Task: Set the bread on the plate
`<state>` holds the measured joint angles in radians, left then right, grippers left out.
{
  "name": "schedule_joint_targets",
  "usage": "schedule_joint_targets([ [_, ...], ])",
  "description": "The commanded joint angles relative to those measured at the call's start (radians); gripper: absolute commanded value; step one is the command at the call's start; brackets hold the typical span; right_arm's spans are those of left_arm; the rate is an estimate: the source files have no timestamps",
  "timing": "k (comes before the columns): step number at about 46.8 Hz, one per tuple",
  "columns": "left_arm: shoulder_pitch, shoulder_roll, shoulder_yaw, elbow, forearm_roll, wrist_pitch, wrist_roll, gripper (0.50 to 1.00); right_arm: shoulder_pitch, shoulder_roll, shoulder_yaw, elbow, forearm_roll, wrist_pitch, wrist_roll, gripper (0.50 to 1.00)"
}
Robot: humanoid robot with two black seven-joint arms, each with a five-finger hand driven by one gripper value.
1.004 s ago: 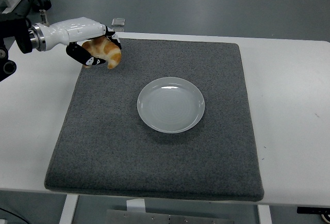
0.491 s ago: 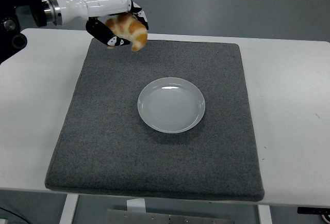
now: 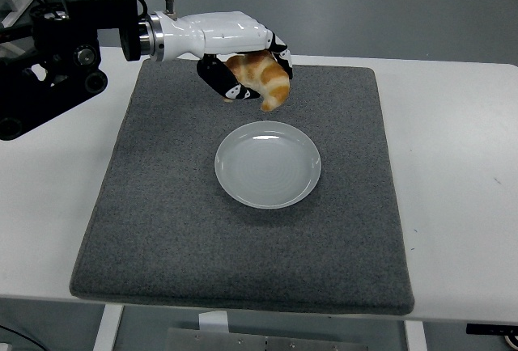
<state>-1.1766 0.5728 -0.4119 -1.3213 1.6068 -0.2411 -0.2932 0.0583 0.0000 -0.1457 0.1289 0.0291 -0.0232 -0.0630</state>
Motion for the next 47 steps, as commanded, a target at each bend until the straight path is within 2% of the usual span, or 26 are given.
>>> schedule_joint_targets([
  [1, 0.005, -0.018, 0.002, 0.011, 0.022, 0.003, 0.003, 0.5, 0.0, 0.0, 0.0, 0.0, 0.0, 0.0, 0.0, 0.93],
  [11, 0.018, -0.064, 0.039, 0.074, 0.074, 0.009, 0.005, 0.5, 0.0, 0.0, 0.0, 0.0, 0.0, -0.001, 0.0, 0.93],
  [20, 0.061, -0.097, 0.087, 0.094, 0.107, 0.074, 0.005, 0.5, 0.0, 0.0, 0.0, 0.0, 0.0, 0.0, 0.0, 0.93],
  [33, 0.126, -0.102, 0.108, 0.125, 0.173, 0.112, 0.006, 0.5, 0.0, 0.0, 0.0, 0.0, 0.0, -0.001, 0.0, 0.93],
  [38, 0.155, -0.152, 0.13, 0.149, 0.191, 0.141, 0.006, 0.5, 0.0, 0.0, 0.0, 0.0, 0.0, 0.0, 0.0, 0.932],
  [47, 0.183, -0.191, 0.15, 0.191, 0.197, 0.197, 0.006, 0.5, 0.0, 0.0, 0.0, 0.0, 0.0, 0.0, 0.0, 0.932],
])
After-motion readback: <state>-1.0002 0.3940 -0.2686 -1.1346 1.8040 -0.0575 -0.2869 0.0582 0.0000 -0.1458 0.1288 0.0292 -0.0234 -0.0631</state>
